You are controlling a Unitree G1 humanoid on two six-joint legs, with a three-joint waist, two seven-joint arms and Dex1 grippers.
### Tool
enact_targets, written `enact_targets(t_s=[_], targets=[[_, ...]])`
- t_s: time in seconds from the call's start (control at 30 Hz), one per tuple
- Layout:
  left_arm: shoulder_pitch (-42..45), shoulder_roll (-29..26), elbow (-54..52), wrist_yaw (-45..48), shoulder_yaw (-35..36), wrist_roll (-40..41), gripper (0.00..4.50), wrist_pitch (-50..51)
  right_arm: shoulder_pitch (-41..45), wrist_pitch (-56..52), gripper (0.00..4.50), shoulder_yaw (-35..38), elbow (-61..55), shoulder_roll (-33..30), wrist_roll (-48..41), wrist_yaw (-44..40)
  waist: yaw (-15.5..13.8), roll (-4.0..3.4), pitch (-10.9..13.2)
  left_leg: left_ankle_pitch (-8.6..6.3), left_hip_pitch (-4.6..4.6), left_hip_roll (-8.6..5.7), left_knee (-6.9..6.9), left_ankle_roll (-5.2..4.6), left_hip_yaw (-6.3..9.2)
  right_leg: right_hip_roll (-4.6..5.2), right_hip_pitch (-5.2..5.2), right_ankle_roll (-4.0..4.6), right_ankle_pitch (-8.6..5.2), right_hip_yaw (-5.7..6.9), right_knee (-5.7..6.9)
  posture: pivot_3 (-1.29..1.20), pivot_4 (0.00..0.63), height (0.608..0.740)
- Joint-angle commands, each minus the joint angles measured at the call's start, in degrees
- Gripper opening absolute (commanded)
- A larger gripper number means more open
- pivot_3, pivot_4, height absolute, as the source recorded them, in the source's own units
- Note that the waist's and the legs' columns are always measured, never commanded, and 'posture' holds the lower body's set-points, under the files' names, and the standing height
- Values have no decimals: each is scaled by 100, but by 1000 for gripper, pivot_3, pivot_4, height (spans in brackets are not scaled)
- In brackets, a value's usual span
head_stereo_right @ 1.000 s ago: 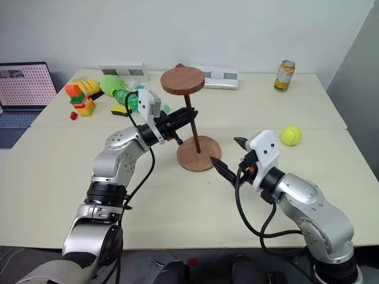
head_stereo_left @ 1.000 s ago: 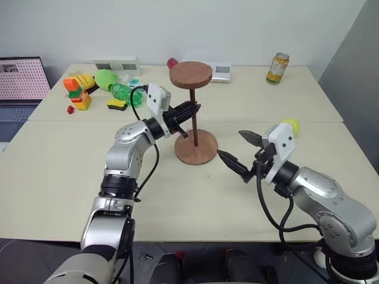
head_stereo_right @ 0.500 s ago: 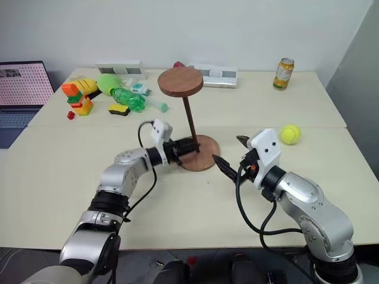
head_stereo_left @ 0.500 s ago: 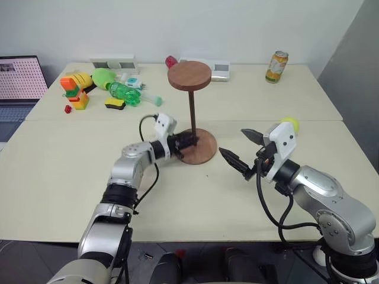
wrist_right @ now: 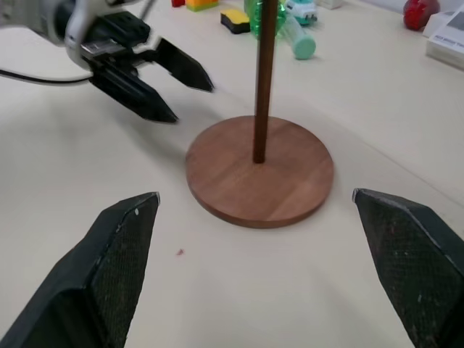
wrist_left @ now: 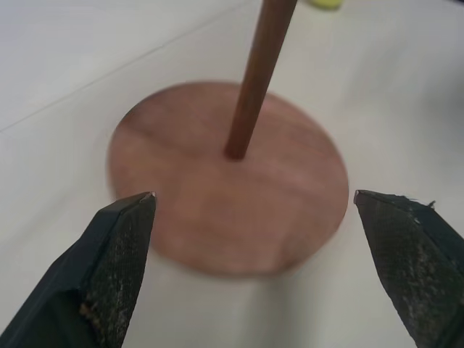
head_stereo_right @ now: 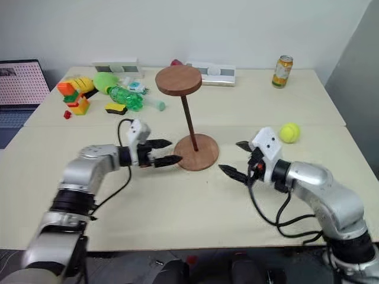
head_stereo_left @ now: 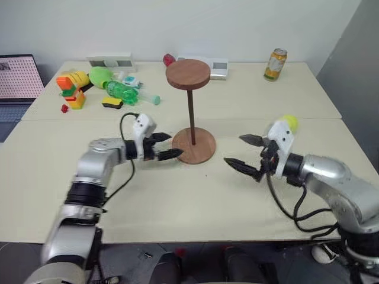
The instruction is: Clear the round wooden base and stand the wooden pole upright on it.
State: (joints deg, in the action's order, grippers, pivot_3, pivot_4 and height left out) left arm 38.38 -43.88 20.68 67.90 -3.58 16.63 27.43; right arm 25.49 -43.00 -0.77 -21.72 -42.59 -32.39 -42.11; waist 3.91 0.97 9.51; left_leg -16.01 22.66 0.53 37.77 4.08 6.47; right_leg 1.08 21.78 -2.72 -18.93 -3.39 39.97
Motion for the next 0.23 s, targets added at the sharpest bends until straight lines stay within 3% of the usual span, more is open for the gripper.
enact_targets(t_s=[0.03, 0.13, 0.23], targets=[[58, -657, -70, 283, 174, -198, 4487, -170, 171, 275, 4500, 305, 624, -184, 20, -487, -20, -1, 0, -1, -4, 1, -3, -2, 0, 0, -3, 1, -1, 0, -3, 0, 150, 740], [-234, -1023, -70, 374, 242, -339, 4487, -468, 40, 323, 4500, 367, 777, -131, 36, -497, -44, -3, 2, -1, 7, 1, -3, -2, 1, 4, 1, 1, -2, 4, -8, 0, 150, 740], [-171, -958, 50, 164, 277, -435, 4487, -693, -109, 472, 4500, 262, 735, 13, 124, -438, -49, -5, 4, -2, 13, 1, -1, -3, -6, 8, 11, 0, -1, -2, -6, 0, 150, 740]])
